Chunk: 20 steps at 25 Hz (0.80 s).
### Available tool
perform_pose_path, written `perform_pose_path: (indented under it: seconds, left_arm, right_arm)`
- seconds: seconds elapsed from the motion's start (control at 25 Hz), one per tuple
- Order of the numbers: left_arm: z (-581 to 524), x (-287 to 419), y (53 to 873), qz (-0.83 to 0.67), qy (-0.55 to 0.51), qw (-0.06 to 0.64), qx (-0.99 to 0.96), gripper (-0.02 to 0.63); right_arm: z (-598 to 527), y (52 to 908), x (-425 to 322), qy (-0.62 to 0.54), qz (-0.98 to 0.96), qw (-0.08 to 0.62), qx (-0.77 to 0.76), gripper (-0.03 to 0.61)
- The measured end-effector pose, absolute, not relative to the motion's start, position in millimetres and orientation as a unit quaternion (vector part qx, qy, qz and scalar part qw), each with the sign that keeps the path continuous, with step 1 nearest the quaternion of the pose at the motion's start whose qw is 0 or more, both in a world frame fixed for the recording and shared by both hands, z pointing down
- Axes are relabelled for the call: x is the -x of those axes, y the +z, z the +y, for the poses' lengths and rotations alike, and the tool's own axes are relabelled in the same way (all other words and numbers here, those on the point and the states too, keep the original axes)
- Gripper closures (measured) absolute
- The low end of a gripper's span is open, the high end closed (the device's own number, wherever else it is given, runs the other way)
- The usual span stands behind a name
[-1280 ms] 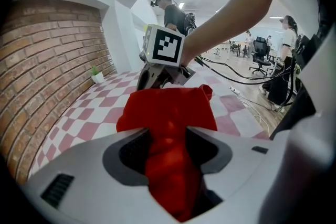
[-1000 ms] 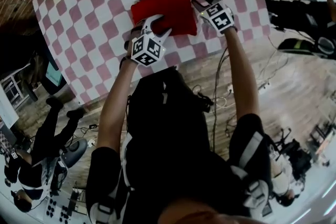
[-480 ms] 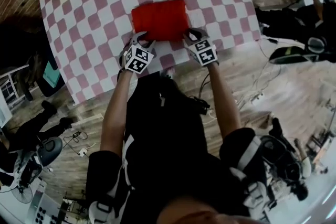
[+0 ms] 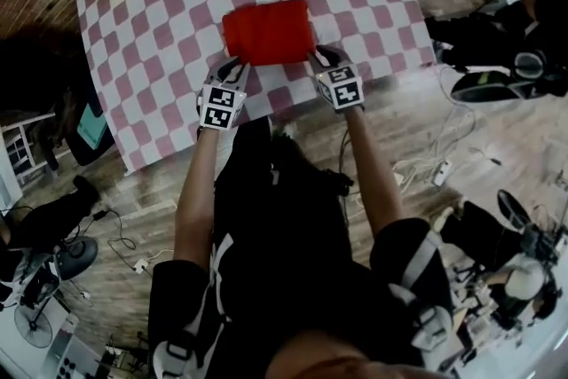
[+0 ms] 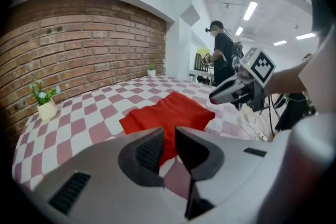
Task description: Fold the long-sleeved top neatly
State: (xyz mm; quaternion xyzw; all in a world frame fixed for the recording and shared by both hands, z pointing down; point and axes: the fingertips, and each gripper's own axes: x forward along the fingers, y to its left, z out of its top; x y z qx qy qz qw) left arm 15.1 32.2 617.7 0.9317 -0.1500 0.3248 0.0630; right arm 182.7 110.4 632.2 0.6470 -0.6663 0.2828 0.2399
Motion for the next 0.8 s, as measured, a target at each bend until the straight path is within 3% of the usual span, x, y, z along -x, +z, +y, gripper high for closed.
perform_pose_path:
  seconds: [0.16,0.36,0.8]
  left_arm:
    - [35.0,0.9,566.9,-0.177,0.267,0.091,-0.943,0.598]
    - [35.4,18.3,504.5,-0.214,0.217,0.085,-0.949,0.606]
    - [57.1,57.1,366.7,-0.244,0.087,0.043,-0.965,0.606]
  right_arm:
    - [119.8,585.7,-175.5,0.272,-0.665,0.177,-0.672,0.522]
    - [130.7,518.2,-156.3,0.257,-0.652,0.115,-0.704,0.565]
    - [157.9,396.6,-104.4,0.19,-0.641,0.043,-0.743,0.568]
